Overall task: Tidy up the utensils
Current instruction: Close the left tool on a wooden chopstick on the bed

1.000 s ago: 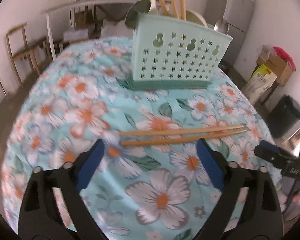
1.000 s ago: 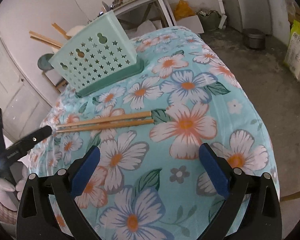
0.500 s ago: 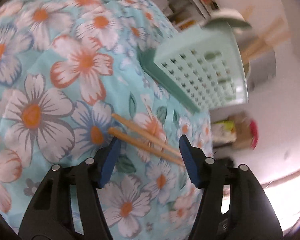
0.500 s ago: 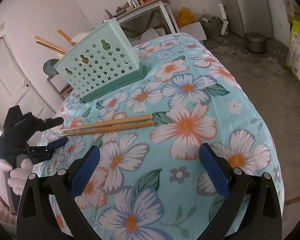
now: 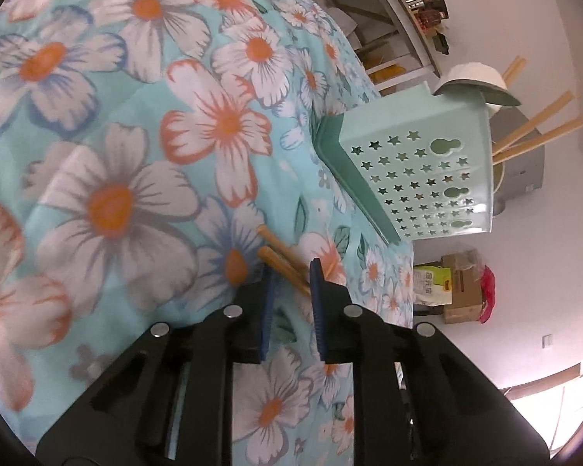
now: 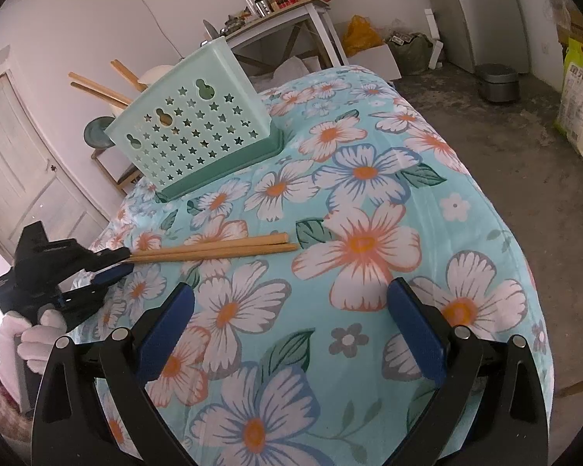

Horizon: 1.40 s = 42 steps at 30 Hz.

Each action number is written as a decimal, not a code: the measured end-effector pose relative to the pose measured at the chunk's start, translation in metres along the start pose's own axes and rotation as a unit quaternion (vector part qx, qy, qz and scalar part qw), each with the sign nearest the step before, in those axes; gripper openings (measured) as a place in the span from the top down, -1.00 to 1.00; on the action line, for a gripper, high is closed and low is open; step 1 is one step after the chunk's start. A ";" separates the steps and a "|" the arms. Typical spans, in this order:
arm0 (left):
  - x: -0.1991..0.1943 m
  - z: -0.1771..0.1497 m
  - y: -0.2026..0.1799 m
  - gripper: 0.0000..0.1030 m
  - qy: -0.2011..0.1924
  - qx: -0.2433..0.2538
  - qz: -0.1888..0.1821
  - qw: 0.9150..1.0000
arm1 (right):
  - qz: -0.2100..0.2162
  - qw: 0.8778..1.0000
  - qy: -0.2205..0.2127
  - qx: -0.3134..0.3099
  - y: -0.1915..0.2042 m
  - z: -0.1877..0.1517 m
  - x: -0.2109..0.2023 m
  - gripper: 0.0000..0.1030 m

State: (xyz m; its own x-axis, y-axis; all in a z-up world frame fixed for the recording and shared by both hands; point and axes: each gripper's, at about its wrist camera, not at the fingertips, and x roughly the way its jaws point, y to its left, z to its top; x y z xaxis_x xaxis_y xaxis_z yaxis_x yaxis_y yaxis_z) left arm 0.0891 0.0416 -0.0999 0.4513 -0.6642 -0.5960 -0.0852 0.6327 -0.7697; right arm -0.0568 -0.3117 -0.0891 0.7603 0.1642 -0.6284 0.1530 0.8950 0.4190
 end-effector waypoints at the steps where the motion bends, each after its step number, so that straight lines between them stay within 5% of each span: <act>1: -0.005 0.000 0.000 0.68 -0.002 0.003 0.002 1.000 | -0.001 1.000 0.000 0.000 0.001 0.000 0.000 -0.88; 5: -0.025 0.001 0.004 0.67 -0.015 0.012 0.013 1.000 | -0.003 1.000 -0.001 0.002 0.001 0.000 0.001 -0.88; 10: -0.018 0.005 0.022 0.63 0.007 -0.040 -0.003 0.999 | 0.000 1.000 -0.005 0.008 0.001 0.000 0.000 -0.88; 15: -0.013 0.007 0.010 0.08 0.012 -0.024 -0.014 1.000 | 0.001 1.000 -0.010 0.013 0.000 -0.001 -0.001 -0.88; 17: -0.010 0.005 0.003 0.06 0.007 -0.010 0.002 1.000 | 0.000 1.000 -0.010 0.013 0.000 -0.001 -0.001 -0.88; 22: -0.007 -0.002 -0.010 0.09 -0.015 0.022 0.041 0.999 | 0.002 1.000 -0.013 0.015 0.000 -0.001 -0.001 -0.88; 30: -0.005 -0.002 -0.007 0.57 -0.037 0.014 0.075 0.996 | -0.003 1.000 -0.018 0.018 0.001 -0.002 -0.001 -0.88; 42: -0.010 -0.009 -0.011 0.59 -0.055 0.060 0.076 0.994 | -0.008 1.000 -0.019 0.016 0.002 -0.002 -0.001 -0.88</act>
State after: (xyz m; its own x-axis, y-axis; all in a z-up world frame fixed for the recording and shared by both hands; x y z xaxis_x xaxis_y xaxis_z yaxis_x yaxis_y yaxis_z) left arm 0.0776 0.0374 -0.0879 0.5357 -0.5149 -0.6692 -0.0556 0.7693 -0.6364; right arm -0.0587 -0.3092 -0.0891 0.7806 0.1329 -0.6107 0.1854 0.8839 0.4294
